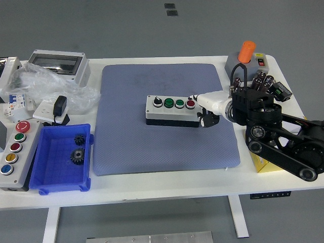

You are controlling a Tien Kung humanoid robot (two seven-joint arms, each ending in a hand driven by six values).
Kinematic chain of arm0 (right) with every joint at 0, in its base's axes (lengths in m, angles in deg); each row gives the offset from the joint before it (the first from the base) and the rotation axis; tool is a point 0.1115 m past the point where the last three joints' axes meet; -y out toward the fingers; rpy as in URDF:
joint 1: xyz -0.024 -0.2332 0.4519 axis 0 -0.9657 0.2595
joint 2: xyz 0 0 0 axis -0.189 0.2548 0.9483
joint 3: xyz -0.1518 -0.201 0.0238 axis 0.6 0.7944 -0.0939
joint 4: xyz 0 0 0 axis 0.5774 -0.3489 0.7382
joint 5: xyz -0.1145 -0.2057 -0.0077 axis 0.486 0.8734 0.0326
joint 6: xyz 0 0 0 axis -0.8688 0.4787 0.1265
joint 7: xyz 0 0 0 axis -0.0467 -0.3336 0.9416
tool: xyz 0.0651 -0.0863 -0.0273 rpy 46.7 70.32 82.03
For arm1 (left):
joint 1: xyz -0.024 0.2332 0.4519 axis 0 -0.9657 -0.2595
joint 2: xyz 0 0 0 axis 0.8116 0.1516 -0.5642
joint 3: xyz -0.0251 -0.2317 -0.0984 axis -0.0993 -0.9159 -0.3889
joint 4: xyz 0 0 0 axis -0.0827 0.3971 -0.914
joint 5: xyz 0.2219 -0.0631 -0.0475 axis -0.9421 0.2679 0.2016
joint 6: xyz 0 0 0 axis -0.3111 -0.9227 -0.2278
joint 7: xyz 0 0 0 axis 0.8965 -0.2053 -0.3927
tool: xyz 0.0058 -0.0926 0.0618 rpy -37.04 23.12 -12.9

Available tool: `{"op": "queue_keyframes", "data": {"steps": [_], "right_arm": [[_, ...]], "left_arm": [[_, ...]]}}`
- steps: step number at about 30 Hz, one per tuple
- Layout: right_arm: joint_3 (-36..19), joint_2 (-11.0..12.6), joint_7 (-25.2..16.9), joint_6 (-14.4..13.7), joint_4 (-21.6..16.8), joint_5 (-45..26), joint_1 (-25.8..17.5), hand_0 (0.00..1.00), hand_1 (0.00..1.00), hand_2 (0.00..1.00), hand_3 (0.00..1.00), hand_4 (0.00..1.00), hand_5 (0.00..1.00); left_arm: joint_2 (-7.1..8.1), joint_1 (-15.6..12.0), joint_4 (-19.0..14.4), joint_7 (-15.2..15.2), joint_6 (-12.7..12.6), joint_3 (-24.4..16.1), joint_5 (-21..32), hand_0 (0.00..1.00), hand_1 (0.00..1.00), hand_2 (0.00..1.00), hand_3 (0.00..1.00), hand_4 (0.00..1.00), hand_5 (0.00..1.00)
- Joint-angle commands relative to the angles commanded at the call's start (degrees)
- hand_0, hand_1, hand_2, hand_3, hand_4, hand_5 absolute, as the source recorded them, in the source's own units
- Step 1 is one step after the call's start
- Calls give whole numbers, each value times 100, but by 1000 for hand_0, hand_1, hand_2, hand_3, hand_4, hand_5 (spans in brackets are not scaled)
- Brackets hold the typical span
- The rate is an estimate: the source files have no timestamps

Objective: Pick up the button,place it on the desk,press the button,press the button

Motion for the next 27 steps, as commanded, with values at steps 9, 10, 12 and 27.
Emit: {"op": "queue_keyframes", "data": {"steps": [9, 10, 12, 27], "right_arm": [[144, -27, 0, 2, 95, -109, 23, 385, 522, 333, 998, 101, 41], [165, -40, 0, 3, 122, -130, 24, 385, 522, 333, 998, 101, 41], [203, -61, 0, 5, 180, -170, 24, 385, 522, 333, 998, 101, 41], [-284, 130, 0, -344, -89, -124, -127, 378, 517, 326, 998, 115, 35]], "left_arm": [[-4, 20, 0, -20, -7, 3, 6, 623, 667, 572, 610, 665, 342], [-5, 23, 0, -21, -7, 1, 5, 623, 667, 572, 610, 665, 342], [-5, 28, 0, -27, -6, 0, 4, 623, 667, 572, 610, 665, 342], [-17, 10, 0, -72, -32, -5, 15, 623, 668, 573, 610, 671, 345]]}}
